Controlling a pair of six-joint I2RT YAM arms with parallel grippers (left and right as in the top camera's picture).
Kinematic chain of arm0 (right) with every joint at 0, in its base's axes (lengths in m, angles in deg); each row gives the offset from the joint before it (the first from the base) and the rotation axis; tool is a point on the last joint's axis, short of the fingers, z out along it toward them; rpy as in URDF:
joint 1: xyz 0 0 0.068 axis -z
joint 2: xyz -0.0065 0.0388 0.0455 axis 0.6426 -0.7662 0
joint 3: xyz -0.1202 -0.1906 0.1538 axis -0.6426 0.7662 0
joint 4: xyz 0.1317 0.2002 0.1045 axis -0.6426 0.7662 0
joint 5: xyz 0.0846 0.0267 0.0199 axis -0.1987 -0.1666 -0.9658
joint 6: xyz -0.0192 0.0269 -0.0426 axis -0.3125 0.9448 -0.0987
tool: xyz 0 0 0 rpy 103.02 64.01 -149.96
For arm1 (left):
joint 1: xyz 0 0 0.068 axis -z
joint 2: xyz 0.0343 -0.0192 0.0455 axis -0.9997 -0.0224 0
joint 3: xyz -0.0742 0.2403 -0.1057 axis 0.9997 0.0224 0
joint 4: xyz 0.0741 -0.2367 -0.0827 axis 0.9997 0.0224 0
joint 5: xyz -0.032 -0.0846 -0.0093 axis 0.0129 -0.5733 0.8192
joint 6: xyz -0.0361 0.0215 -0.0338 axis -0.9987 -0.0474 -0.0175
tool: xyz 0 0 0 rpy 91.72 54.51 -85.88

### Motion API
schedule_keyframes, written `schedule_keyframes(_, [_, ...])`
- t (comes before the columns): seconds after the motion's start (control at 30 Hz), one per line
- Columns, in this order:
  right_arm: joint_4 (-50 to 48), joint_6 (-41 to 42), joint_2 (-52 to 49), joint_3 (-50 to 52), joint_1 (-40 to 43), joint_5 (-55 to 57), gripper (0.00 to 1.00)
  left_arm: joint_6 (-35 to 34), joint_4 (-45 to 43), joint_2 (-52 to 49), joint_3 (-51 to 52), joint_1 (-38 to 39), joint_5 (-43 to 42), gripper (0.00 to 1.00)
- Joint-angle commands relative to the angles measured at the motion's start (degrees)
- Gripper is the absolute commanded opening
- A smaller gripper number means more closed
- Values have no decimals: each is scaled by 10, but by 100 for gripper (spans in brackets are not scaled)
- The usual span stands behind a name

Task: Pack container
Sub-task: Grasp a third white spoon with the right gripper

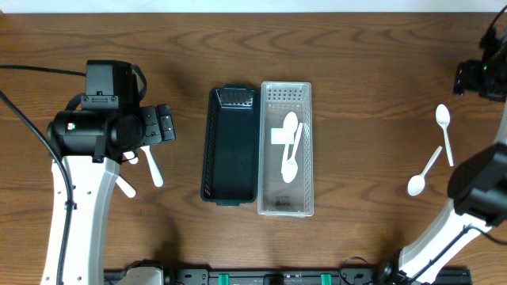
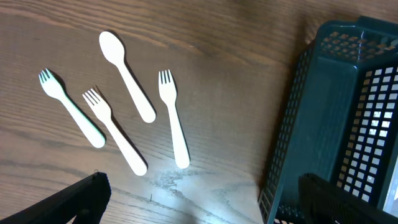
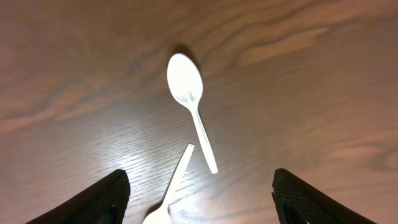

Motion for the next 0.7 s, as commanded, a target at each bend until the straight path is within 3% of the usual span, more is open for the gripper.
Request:
schedule_keyframes(0.0, [-5, -42, -46, 6, 3, -15, 76, -1, 3, -1, -8, -3, 3, 98])
schedule_keyframes(0.37, [-20, -64, -143, 6, 10, -14, 75, -1, 3, -1, -8, -3, 3, 98])
schedule_keyframes(0.67, [-24, -63, -175, 11, 41, -20, 68, -1, 3, -1, -8, -3, 3, 98])
